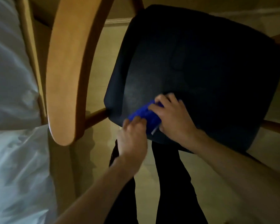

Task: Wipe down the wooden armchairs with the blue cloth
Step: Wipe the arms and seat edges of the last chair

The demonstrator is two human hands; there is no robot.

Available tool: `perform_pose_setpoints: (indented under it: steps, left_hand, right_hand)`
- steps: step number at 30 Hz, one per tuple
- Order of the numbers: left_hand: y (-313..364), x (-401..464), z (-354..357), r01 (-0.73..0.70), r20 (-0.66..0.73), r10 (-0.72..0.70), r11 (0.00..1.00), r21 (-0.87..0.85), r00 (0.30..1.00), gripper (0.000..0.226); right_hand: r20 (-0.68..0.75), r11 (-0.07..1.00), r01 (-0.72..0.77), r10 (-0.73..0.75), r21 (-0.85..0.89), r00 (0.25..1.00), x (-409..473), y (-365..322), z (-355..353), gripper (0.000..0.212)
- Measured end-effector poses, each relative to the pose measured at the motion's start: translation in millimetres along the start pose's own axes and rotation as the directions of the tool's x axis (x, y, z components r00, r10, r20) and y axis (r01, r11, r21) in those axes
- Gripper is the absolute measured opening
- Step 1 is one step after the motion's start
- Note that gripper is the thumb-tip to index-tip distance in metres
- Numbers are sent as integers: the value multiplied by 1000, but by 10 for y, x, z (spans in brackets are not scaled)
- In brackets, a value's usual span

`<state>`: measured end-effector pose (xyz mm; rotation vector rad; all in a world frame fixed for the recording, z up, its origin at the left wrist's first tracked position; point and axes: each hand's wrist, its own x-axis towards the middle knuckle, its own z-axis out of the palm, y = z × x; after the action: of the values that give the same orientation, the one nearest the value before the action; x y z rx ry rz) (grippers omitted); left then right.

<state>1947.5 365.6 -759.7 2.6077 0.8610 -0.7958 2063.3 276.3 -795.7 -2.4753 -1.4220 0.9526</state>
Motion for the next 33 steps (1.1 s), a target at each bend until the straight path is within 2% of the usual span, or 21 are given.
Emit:
perform_pose_setpoints:
  steps: [3,6,8,10,12,15,17,19,22,24,26,28,30,31,32,33]
  left_hand:
    - [1,-195,71,-49,68,57,992,-120,996,29]
    - [-228,12,-199,-22,17,27,965,-260,999,40]
    - [-361,254,-449,33,-160,-81,958,-284,984,45]
    - [-442,554,-641,63,-364,-172,955,-291,915,45]
    - [-463,765,-696,79,-421,-197,957,-280,886,43]
    - [-425,841,-486,201,-277,-312,909,-365,909,46]
    - [-376,723,-292,278,-243,-368,900,-336,897,43]
    - [-283,540,-125,287,-230,-367,904,-317,901,44]
    - [7,156,64,291,-150,-368,879,-378,917,47]
    - [208,-77,145,284,-59,-346,844,-456,936,43]
    - [238,-203,174,231,-42,-292,828,-512,955,40]
    - [67,-172,83,169,-150,-292,824,-541,944,41]
    - [-152,45,-101,139,-299,-348,825,-548,889,45]
    - [-249,187,-221,159,-326,-387,819,-551,862,47]
    - [-330,327,-349,195,-300,-427,794,-576,853,47]
    - [-391,449,-462,246,-202,-455,744,-621,868,43]
  right_hand:
    - [75,996,-25,19,82,997,-340,68,19,53]
    - [48,980,26,-37,197,998,-101,152,-176,53]
    - [-99,973,88,-68,214,993,339,144,-363,52]
    - [-276,978,111,-59,179,959,905,62,-561,50]
    - [-310,986,102,-56,135,949,1434,-98,-715,47]
    - [-145,989,140,-145,-40,979,1796,-355,-676,35]
    - [-115,980,163,-176,-116,978,1681,-451,-549,31]
    - [-91,961,251,-262,-113,961,1398,-411,-472,38]
    - [47,909,400,-398,-115,916,938,-202,-425,34]
    - [155,889,444,-426,-114,891,696,-68,-424,36]
    - [231,896,436,-408,-86,883,580,21,-454,40]
    - [168,925,379,-373,-7,913,621,17,-516,47]
    - [-37,956,282,-280,79,959,811,-77,-587,51]
    - [-139,964,247,-232,101,963,970,-151,-611,50]
    - [-210,968,226,-199,109,957,1158,-251,-617,47]
    - [-243,972,210,-179,108,953,1331,-364,-605,43]
